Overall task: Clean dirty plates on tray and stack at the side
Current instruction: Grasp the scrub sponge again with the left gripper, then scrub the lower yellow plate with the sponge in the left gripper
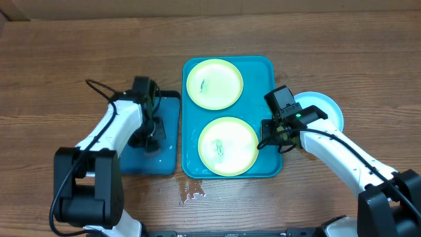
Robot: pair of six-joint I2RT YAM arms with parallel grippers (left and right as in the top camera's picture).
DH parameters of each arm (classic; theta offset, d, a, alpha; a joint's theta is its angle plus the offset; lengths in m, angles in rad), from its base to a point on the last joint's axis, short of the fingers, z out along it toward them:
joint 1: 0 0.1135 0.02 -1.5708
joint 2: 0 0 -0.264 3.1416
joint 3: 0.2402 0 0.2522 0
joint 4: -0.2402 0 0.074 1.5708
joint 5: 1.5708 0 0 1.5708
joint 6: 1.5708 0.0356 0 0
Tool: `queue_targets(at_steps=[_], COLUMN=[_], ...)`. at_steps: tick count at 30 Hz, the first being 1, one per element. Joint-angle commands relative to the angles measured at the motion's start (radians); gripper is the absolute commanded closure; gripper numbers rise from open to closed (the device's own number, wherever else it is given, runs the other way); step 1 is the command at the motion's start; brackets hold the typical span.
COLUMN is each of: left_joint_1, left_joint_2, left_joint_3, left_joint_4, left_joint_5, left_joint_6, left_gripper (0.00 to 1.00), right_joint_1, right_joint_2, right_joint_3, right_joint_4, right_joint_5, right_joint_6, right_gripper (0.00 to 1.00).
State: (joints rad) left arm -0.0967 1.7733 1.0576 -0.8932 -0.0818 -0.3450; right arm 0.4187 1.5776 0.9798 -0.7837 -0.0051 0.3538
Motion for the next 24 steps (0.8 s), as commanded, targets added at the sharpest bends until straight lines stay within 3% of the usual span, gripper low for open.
queue_targets(at_steps=[1,7,13,19,21,23,24], left_joint_1=[0.000,0.000,-0.005,-0.037,-0.064,-0.103,-0.127], left_joint_2=[0.008,0.008,-0.025,-0.077,-0.089,-0.093,-0.092], left_joint_3=[-0.032,0.029,0.272,0.475,0.500,0.507,0.505], left_joint_4=[0.029,-0.042,-0.277,-0.379,-0.382,-0.375,-0.370], left_joint_5=[-0.028,-0.006,0.020,0.120,0.159,0.185,0.191], left_joint_6=[-0.022,0.009,0.008,0.009,0.009,0.008,0.003], left_gripper=[0.96,0.96,0.96,0.96,0.96,0.96,0.96], right_joint_1=[-0.004,-0.003,-0.003,-0.002,-0.003,-0.003,-0.003], right_joint_2=[-0.004,-0.004,0.001,0.042,0.071,0.087,0.093], right_joint_3=[0.013,-0.043,-0.111,-0.164,-0.164,-0.164,-0.164], right_joint_4=[0.016,0.098,0.208,0.298,0.304,0.304,0.303], right_joint_5=[-0.083,-0.145,-0.154,-0.188,-0.185,-0.154,-0.143], right_joint_6=[-0.118,-0.119,-0.119,-0.119,-0.120,-0.119,-0.118], right_gripper=[0.89,0.86,0.80,0.78,0.82,0.95,0.96])
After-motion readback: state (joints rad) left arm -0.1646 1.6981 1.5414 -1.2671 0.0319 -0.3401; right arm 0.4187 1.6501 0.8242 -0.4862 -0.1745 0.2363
